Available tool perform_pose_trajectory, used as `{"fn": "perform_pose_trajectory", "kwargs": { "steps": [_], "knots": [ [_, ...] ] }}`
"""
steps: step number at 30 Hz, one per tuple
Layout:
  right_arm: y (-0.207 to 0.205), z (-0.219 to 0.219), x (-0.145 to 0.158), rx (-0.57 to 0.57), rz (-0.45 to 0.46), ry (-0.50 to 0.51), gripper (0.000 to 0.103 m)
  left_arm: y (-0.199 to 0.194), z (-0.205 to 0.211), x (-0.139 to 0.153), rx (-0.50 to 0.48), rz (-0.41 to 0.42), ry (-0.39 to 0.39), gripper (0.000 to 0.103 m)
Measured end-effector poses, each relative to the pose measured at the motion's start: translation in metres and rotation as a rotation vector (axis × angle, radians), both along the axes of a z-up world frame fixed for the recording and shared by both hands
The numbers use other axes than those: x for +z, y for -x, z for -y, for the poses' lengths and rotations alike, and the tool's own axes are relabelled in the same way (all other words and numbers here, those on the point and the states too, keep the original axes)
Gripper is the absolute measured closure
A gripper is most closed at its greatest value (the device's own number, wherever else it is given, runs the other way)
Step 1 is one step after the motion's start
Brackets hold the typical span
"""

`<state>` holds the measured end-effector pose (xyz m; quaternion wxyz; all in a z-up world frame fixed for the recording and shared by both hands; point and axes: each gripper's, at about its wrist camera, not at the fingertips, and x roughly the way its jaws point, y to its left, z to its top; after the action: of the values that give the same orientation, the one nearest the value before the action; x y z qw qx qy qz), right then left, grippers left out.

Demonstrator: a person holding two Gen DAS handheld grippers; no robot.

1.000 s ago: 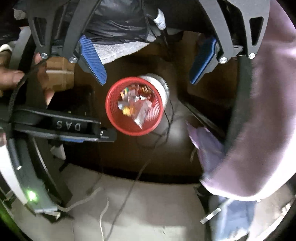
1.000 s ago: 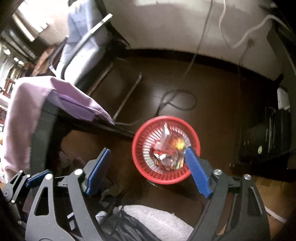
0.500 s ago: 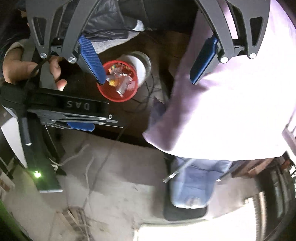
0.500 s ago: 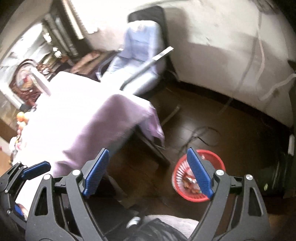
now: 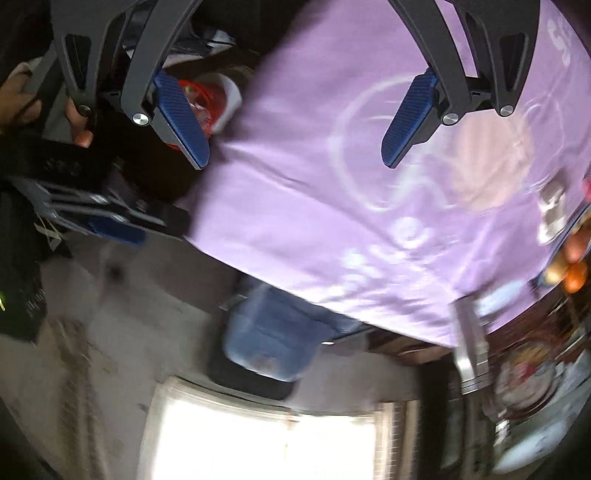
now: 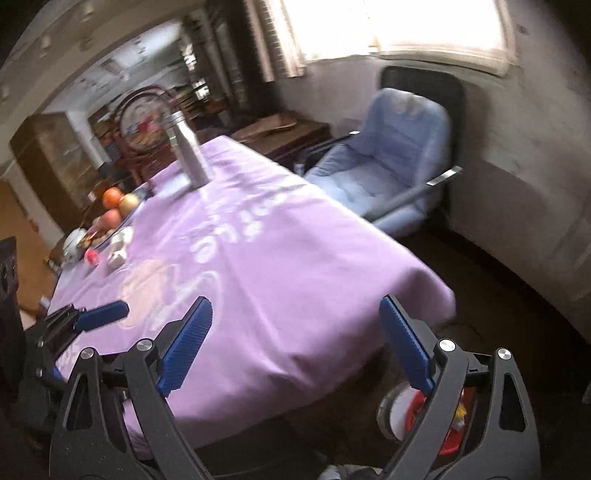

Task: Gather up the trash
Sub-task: 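Move both open tools back over the table toward the remaining trash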

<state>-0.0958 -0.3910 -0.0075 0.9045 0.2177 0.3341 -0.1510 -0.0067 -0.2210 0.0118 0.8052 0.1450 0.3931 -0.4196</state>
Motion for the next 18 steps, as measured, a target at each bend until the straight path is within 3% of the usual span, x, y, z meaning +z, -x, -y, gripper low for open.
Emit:
{"fn": "perform_pose_trajectory", "kwargs": {
  "steps": [8,13,18],
  "knots": [
    [-0.070,-0.052,0.007,0.147,0.002,-0.007,0.014,-0.088,-0.080,0.000,0.261,-0.021,-0.002,0.009],
    [-0.112,-0.083,0.006,0.241,-0.007,-0.026,0.014,-0.135,-0.131,-0.010,0.411,-0.107,-0.002,0.009],
    [-0.149,-0.104,0.007,0.314,-0.024,-0.050,0.014,-0.159,-0.165,-0.008,0.493,-0.156,0.036,0.009]
  ]
}}
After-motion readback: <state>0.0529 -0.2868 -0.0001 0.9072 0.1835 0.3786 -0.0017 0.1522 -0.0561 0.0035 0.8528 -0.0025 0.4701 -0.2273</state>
